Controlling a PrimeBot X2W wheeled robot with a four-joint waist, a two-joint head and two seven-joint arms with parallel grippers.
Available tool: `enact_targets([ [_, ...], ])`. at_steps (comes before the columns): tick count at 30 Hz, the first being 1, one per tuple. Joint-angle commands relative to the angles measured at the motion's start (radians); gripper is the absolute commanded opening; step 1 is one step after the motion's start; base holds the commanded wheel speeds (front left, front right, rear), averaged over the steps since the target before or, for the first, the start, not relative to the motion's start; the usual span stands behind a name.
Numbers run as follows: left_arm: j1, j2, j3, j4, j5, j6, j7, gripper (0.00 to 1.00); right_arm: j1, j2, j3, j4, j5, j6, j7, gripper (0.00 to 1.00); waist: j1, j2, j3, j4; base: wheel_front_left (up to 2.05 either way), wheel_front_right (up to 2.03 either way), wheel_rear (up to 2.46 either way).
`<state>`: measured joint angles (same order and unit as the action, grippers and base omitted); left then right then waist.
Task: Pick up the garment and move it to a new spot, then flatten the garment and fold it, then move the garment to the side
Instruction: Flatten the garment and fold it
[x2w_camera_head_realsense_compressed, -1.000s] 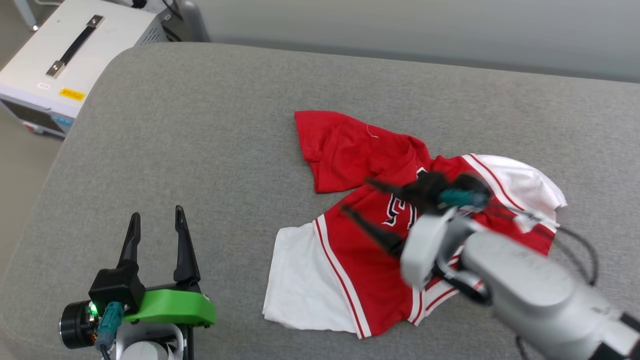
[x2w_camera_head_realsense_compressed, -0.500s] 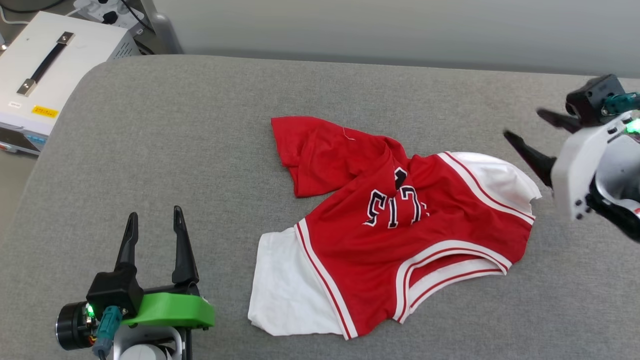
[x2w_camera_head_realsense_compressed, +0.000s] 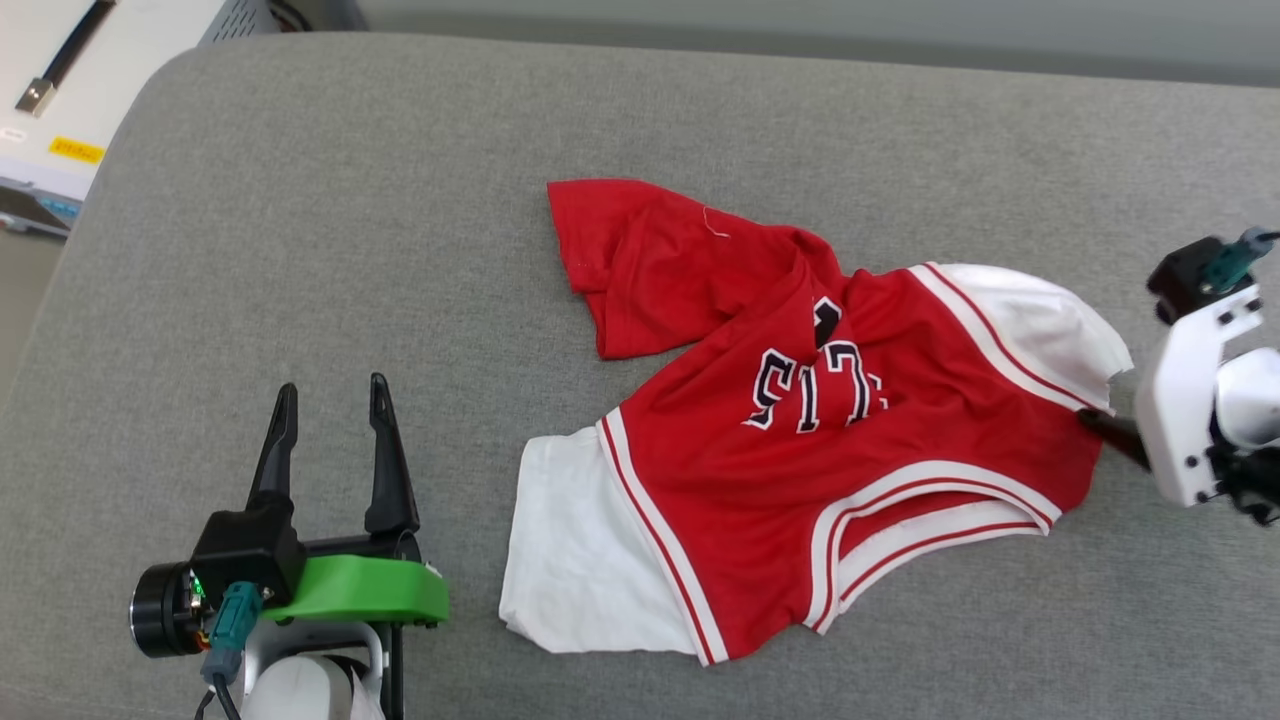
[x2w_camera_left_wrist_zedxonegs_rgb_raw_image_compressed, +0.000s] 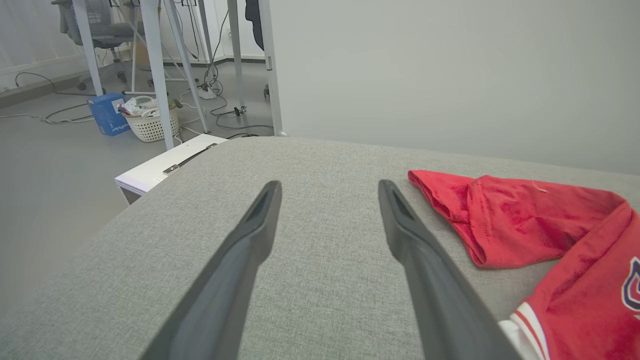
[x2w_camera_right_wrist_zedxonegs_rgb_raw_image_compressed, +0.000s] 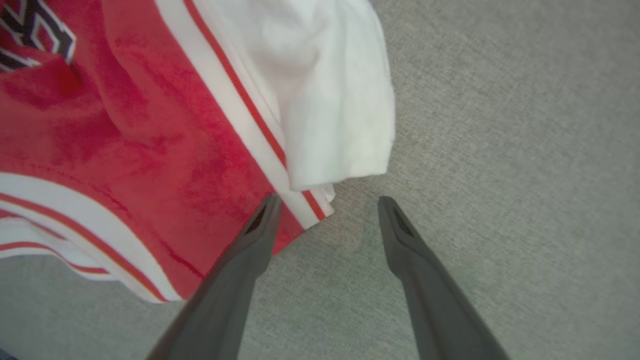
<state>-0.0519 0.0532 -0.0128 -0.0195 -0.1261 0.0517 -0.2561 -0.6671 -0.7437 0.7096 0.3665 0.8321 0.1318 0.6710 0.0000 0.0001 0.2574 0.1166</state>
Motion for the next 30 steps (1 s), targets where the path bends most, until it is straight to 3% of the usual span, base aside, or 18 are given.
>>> enact_targets([
  [1,-0.019,-0.003,-0.002,-0.001,-0.005,0.008,-0.006,1.00,0.022,0.032,0.002,0.030,0.007,-0.001,-0.017,1.00,0.0000,-0.0001,0.032,0.018,0.00,0.00,0.00],
  [6,-0.030,-0.003,-0.001,0.007,-0.006,0.011,-0.006,1.00,0.058,0.104,0.047,0.123,-0.001,-0.001,-0.063,1.00,0.0000,-0.0001,0.041,0.020,0.00,0.00,0.00],
  [7,-0.029,-0.003,0.000,0.010,-0.005,0.012,-0.006,1.00,0.061,0.113,0.052,0.133,0.003,-0.001,-0.084,0.94,0.0000,-0.0001,0.037,0.018,0.00,0.00,0.00],
  [8,-0.027,-0.003,0.003,0.013,-0.004,0.012,-0.006,1.00,0.062,0.119,0.053,0.139,0.006,-0.001,-0.112,0.44,0.0000,-0.0001,0.030,0.013,0.00,0.00,0.00],
  [9,-0.024,-0.003,0.007,0.015,-0.002,0.012,-0.006,1.00,0.062,0.122,0.054,0.139,0.014,-0.001,-0.130,0.00,0.0000,-0.0001,0.023,0.008,0.00,0.00,0.00],
  [15,0.003,-0.003,0.025,0.032,0.007,0.000,-0.006,1.00,0.086,0.073,0.023,0.053,0.077,-0.001,-0.251,0.00,0.0000,-0.0001,-0.047,-0.026,0.00,0.00,0.00],
  [23,0.040,-0.003,0.016,0.030,0.012,-0.001,-0.006,1.00,0.308,-0.052,-0.097,-0.145,0.150,-0.001,-0.326,0.00,0.0000,-0.0001,-0.100,-0.050,0.00,0.00,0.00],
  [30,0.043,-0.003,0.014,0.027,0.022,-0.009,-0.006,1.00,0.565,-0.015,-0.223,-0.172,0.155,-0.001,-0.326,0.00,0.0000,-0.0001,-0.103,-0.047,0.00,0.00,0.00],
])
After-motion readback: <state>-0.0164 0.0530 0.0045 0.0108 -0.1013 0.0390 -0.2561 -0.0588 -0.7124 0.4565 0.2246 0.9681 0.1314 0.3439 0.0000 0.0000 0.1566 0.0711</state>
